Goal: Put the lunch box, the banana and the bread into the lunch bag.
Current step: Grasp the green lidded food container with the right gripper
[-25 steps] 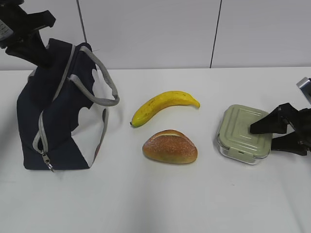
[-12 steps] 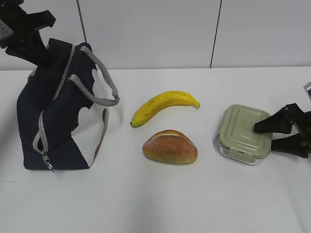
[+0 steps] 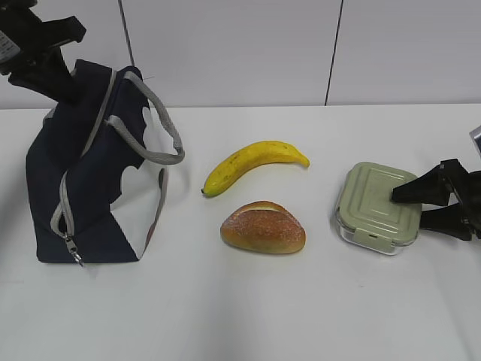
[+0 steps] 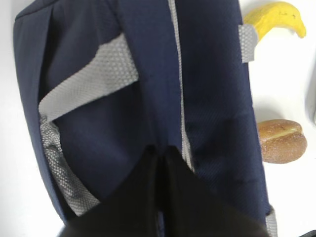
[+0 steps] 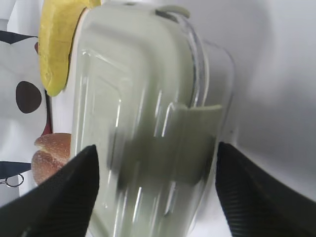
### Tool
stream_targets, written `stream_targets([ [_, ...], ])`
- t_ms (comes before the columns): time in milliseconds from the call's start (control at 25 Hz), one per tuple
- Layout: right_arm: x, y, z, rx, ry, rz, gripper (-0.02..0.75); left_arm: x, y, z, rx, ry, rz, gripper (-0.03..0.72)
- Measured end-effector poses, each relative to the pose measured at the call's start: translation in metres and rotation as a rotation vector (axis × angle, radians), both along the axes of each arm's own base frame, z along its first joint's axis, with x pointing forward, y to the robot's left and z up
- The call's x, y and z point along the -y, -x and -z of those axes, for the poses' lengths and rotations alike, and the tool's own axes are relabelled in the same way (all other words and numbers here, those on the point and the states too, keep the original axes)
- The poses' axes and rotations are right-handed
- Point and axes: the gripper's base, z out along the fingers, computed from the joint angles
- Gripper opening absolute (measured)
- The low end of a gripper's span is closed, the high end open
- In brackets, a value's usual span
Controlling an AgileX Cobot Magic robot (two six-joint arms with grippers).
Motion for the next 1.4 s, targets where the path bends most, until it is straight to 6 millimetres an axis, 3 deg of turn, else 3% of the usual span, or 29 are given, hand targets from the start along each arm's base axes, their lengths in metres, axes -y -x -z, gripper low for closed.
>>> stream_targets([
  [560, -0.002, 0.0, 0.009, -0.014, -0.051, -0.009, 0.54, 0.0, 0.0, 0.0, 0.0, 0.0, 0.0, 0.001],
  [1000, -0.005, 0.0, 0.016, -0.008, -0.113, -0.017, 0.403, 0.0, 0.0, 0.0, -0.001, 0.0, 0.0, 0.001],
  [1400, -0.005, 0.0, 0.015, -0.001, -0.124, -0.024, 0.392, 0.0, 0.0, 0.0, -0.001, 0.0, 0.0, 0.001],
])
